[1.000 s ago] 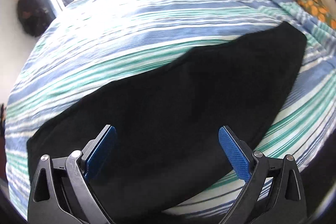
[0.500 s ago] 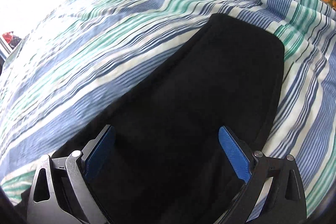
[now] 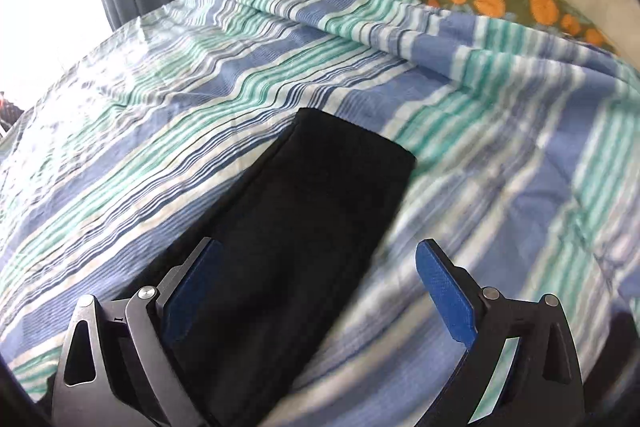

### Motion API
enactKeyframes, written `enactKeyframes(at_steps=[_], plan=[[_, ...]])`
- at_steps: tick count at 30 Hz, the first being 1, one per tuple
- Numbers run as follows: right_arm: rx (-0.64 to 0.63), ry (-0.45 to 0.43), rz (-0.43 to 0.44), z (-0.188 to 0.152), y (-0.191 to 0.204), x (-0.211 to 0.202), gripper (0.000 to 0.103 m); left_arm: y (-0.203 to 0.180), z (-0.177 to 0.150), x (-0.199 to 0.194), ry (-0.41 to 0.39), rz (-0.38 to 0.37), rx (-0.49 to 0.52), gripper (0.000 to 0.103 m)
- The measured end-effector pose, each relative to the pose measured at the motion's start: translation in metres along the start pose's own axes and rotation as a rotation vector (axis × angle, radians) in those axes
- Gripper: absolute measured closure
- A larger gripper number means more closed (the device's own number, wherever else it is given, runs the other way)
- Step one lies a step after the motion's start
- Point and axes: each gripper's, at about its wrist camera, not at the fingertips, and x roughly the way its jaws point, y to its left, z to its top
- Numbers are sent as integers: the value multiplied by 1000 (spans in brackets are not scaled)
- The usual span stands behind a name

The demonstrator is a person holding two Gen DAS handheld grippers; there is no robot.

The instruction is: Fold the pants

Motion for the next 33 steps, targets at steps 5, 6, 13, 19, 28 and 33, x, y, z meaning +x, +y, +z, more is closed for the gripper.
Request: enactKeyframes(at_steps=[5, 6, 13, 19, 28, 33], plan=[[193, -61, -25, 6, -37, -6, 35, -13, -139, -127, 20, -61, 84, 4], [205, -60, -24, 5, -39, -5, 35, -13, -174, -145, 42, -51, 81, 4], [273, -68, -39, -3, -50, 7, 35, 59, -363, -193, 282, 194, -160, 2], [227, -93, -120, -15, -40, 10, 33, 179, -476, -274, 281, 364, -620, 0], [184, -109, -203, -23, -23, 13, 28, 227, -506, -339, 132, 506, -694, 1], [131, -96, -248, -21, -15, 22, 26, 289, -538, -324, 249, 643, -828, 1]])
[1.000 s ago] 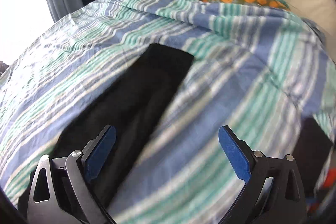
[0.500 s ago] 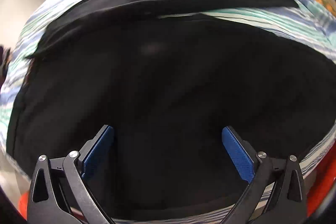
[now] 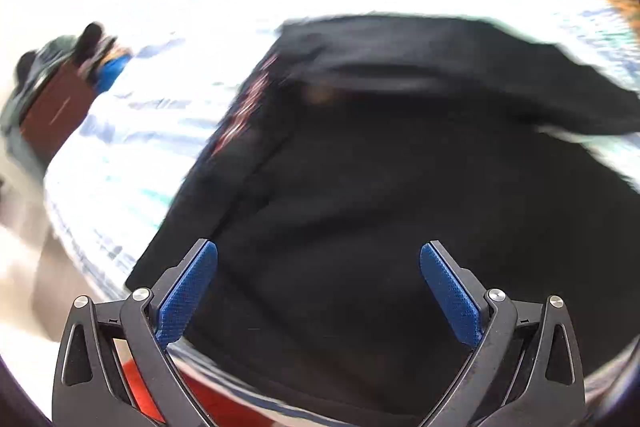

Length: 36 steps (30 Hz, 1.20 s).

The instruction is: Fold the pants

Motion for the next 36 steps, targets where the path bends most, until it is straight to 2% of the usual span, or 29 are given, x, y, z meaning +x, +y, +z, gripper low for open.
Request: enactKeyframes(at_steps=[1, 2, 4, 8, 13, 16, 19, 21, 23, 24, 27, 29, 30, 31, 33, 36], plan=[[-2, 1, 0, 0, 1, 1, 26, 10, -6, 8, 9, -15, -28, 0], [0, 2, 4, 0, 0, 1, 26, 20, -12, 9, -17, -54, -54, 0], [11, 2, 16, -1, -2, -1, 26, 26, -18, 4, -51, -57, -45, 1], [12, 3, 21, -2, -3, -1, 26, 26, -21, 2, -69, -49, -33, 0], [10, 5, 28, -3, -4, -4, 24, 18, -27, 7, -91, 6, -9, 0], [15, 7, 46, -3, -7, -5, 24, 14, -30, -4, -106, 26, -20, 1], [27, 10, 70, -3, -11, -7, 24, 4, -34, -19, -142, 6, 2, 1], [19, 10, 62, -2, -9, -10, 24, -13, -38, -31, -184, -12, 58, 1], [-118, -12, -43, -4, 15, -19, 24, -37, -43, -44, -228, -42, 138, 1], [-213, -23, -63, -9, 32, -22, 24, -51, -47, -48, -240, -68, 178, 1], [-463, 24, 20, -33, 81, -18, 24, -89, -62, -44, -195, -157, 290, 1], [-561, 113, 69, -50, 98, -5, 24, -106, -72, -31, -147, -167, 320, 1], [-581, 143, 59, -55, 101, 2, 24, -107, -74, -28, -148, -162, 304, 1], [-578, 159, 31, -55, 98, 6, 24, -105, -73, -27, -143, -172, 287, 1], [-482, 132, -34, -39, 78, 4, 24, -99, -68, -24, -119, -206, 268, 1], [-155, 25, -64, -2, 9, -20, 25, -92, -68, -23, -115, -216, 268, 1]])
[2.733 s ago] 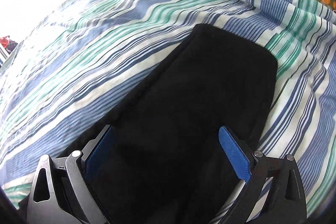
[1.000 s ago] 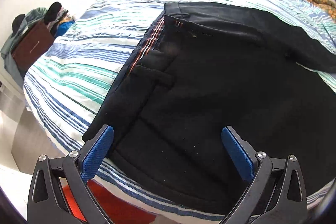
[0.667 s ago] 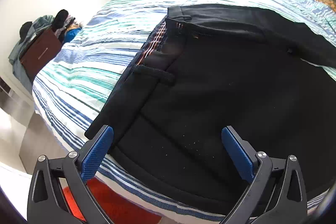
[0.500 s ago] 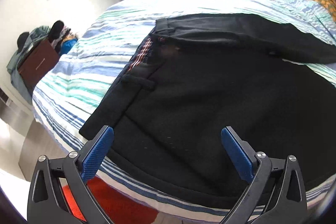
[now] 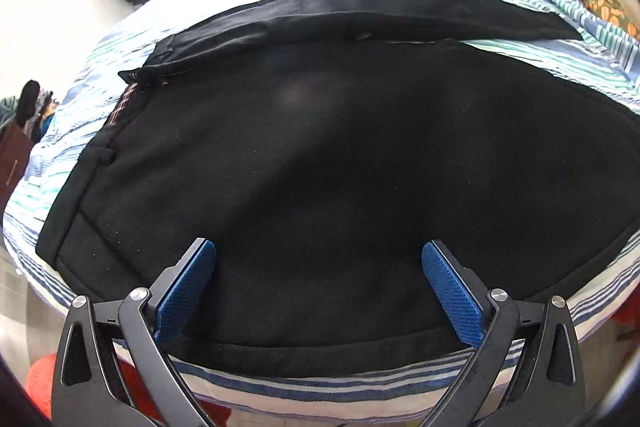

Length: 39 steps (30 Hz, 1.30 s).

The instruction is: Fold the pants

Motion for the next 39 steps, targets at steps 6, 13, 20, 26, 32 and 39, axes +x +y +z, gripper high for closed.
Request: enactKeyframes(at_steps=[6, 13, 20, 26, 32, 39], plan=[[445, -226, 81, 3, -100, -67, 24, -2, -1, -1, -7, 11, 6, 1], [662, -179, 291, 19, -165, -102, 24, -3, 2, 2, -8, 15, 7, 1], [596, -12, 180, 42, -171, -71, 24, -5, 1, 2, -13, 18, 6, 1], [356, -26, -49, 71, -151, -54, 85, -6, 1, 1, -14, 18, 8, 1], [154, 16, -266, 86, -144, -50, 90, -6, 1, 2, -13, 20, 11, 1], [148, -7, -352, 78, -139, -69, 62, -5, 3, -2, -4, 10, 12, 1]])
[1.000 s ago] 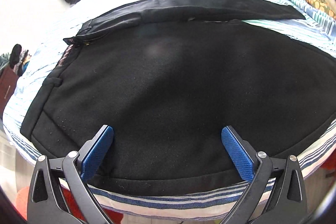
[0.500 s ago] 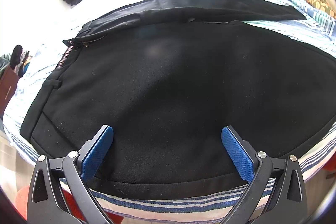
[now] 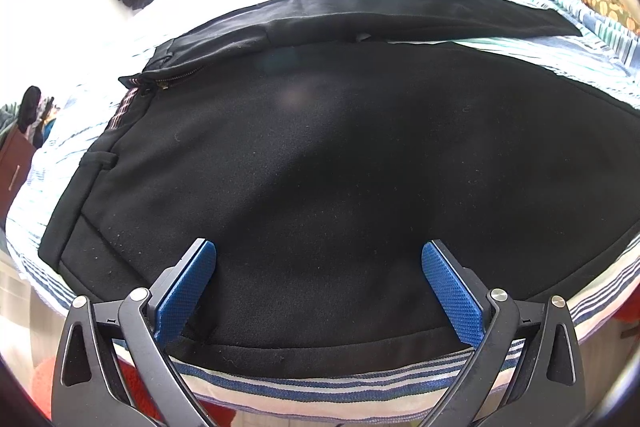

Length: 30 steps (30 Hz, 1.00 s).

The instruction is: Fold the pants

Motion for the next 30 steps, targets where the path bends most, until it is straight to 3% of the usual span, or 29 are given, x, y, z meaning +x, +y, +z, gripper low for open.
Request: enactKeyframes(at_steps=[3, 5, 7, 8, 11, 14, 19, 23, 26, 27, 30], plan=[[-77, -81, -6, -7, 21, -29, 61, -1, 3, -6, -3, -9, 2, 1], [-135, -103, 67, -10, 49, -44, 56, -2, 9, -10, -9, -19, -2, 1], [-192, -120, 154, -15, 84, -53, 42, -3, 20, -15, -26, -38, -14, 1], [-218, -126, 200, -19, 102, -55, 40, -3, 28, -18, -36, -48, -21, 1], [-272, -115, 313, -35, 158, -42, 35, -5, 60, -25, -70, -77, -36, 1], [-289, -53, 343, -63, 193, -7, 35, -8, 106, -24, -95, -92, -72, 1], [-274, 45, 357, -103, 197, 29, 35, -11, 187, -4, -156, -188, -190, 1], [-310, 26, 338, -103, 192, 28, 35, -30, 223, 53, -132, -150, -171, 1], [-286, 32, 346, -102, 185, 29, 35, -32, 213, 126, 19, -48, -169, 1], [-287, 32, 344, -101, 185, 28, 35, -30, 201, 150, 72, -45, -173, 1], [-269, 40, 382, -93, 191, 22, 35, -27, 185, 149, -28, -82, -178, 1]])
